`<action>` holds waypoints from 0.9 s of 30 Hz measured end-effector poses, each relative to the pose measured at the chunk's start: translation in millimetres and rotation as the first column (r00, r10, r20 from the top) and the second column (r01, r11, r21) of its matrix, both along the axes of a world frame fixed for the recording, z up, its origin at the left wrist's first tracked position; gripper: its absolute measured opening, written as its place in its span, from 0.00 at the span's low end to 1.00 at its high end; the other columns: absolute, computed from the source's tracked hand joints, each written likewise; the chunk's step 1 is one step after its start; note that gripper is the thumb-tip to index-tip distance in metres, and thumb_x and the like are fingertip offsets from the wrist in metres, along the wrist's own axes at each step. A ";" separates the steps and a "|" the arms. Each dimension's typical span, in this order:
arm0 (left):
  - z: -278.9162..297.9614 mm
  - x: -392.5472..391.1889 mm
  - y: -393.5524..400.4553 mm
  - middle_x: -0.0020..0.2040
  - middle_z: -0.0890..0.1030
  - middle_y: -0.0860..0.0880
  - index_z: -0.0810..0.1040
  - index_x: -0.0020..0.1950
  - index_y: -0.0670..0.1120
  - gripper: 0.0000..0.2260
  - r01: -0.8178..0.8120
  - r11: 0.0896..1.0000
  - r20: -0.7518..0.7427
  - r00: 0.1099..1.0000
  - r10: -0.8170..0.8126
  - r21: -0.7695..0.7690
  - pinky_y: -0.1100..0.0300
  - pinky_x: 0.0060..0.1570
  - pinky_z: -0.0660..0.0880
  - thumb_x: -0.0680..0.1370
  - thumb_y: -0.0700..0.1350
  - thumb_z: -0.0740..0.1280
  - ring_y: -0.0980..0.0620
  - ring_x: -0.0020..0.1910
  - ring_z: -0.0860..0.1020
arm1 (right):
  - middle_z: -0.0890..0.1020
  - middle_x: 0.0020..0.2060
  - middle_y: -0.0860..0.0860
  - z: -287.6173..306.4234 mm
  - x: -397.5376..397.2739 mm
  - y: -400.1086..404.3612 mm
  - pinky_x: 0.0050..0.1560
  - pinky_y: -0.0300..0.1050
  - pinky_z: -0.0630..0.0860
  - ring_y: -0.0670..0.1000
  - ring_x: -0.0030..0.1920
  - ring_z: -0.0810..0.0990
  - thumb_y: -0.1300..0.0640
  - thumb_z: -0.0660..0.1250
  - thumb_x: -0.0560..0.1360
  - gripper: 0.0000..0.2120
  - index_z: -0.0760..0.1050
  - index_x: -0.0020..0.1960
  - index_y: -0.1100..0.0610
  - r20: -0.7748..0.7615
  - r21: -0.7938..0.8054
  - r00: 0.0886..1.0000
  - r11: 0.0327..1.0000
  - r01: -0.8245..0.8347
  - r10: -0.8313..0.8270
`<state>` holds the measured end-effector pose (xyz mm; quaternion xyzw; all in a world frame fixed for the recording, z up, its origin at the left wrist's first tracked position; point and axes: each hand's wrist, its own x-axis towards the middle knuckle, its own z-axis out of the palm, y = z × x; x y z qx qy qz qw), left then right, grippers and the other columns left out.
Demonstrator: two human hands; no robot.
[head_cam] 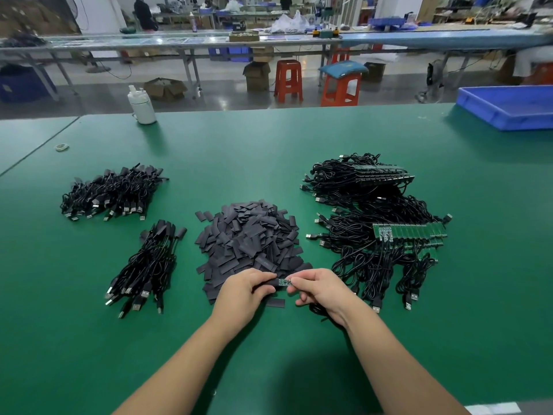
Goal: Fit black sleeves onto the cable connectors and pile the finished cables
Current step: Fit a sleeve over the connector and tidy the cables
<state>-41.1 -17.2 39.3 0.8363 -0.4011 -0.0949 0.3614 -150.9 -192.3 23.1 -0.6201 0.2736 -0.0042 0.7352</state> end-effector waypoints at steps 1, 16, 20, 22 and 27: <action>0.3 0.8 0.5 0.50 0.83 0.57 0.84 0.59 0.52 0.12 0.015 1.000 0.009 1.000 -0.015 0.015 0.61 0.56 0.73 0.75 0.46 0.73 0.58 0.50 0.79 | 0.86 0.39 0.53 -0.4 0.0 0.1 0.41 0.43 0.80 0.44 0.30 0.75 0.62 0.68 0.79 0.06 0.83 0.53 0.59 0.000 -0.005 1.000 1.000 -0.001 0.001; -4.8 -10.7 -9.8 0.48 0.83 0.57 0.83 0.58 0.54 0.11 0.054 0.999 0.088 0.995 -0.055 0.006 0.62 0.51 0.75 0.76 0.50 0.71 0.59 0.48 0.79 | 0.87 0.43 0.53 -2.4 -1.8 0.1 0.43 0.41 0.80 0.46 0.32 0.78 0.59 0.68 0.79 0.05 0.83 0.53 0.54 0.011 -0.076 0.995 0.993 -0.096 0.097; -3.4 -12.0 -10.9 0.47 0.84 0.56 0.85 0.55 0.51 0.10 0.002 0.998 0.014 1.000 -0.001 -0.070 0.72 0.50 0.71 0.75 0.44 0.73 0.60 0.46 0.79 | 0.87 0.46 0.53 0.7 -0.8 1.8 0.40 0.40 0.79 0.47 0.32 0.79 0.56 0.63 0.82 0.09 0.82 0.55 0.53 -0.020 -0.097 0.993 0.988 -0.116 0.114; -3.0 -14.2 -11.7 0.46 0.84 0.56 0.85 0.55 0.50 0.10 -0.009 0.996 0.003 1.000 0.010 -0.092 0.76 0.48 0.69 0.74 0.43 0.74 0.60 0.45 0.79 | 0.87 0.45 0.53 0.7 -1.3 1.5 0.40 0.40 0.79 0.47 0.32 0.80 0.56 0.63 0.82 0.09 0.81 0.56 0.54 -0.015 -0.087 0.994 0.990 -0.107 0.106; -3.2 -17.3 -13.5 0.46 0.84 0.53 0.85 0.56 0.49 0.09 0.019 0.997 0.060 0.998 -0.015 -0.073 0.75 0.48 0.69 0.75 0.43 0.73 0.58 0.45 0.80 | 0.87 0.45 0.55 0.2 -2.7 0.4 0.41 0.42 0.80 0.47 0.33 0.82 0.60 0.64 0.81 0.08 0.81 0.56 0.58 -0.005 -0.052 0.996 0.995 -0.086 0.086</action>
